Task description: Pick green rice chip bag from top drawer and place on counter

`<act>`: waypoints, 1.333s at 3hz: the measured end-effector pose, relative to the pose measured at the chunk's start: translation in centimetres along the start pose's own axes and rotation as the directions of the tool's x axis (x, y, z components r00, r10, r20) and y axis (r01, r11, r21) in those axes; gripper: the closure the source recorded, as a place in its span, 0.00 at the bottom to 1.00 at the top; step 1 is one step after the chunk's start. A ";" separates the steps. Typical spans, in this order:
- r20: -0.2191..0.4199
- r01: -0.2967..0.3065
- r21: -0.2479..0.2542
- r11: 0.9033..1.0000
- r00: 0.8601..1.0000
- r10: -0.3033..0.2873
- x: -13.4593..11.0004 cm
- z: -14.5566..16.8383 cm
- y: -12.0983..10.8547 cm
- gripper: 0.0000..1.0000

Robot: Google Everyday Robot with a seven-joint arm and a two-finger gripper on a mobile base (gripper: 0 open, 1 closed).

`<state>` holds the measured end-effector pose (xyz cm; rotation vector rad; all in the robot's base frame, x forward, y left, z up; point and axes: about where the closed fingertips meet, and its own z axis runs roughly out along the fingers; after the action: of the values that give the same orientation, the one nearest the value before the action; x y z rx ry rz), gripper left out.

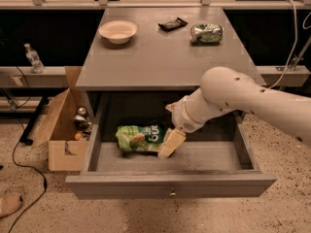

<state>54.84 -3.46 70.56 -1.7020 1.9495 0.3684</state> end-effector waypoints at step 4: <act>-0.013 0.122 -0.036 0.992 0.992 -0.122 -0.7 8.5 -0.2 0.00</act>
Offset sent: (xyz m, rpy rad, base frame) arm 0.0204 0.0482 -0.0686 -0.0311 -0.0505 0.1171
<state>56.86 1.53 63.91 -1.8406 1.8484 0.3473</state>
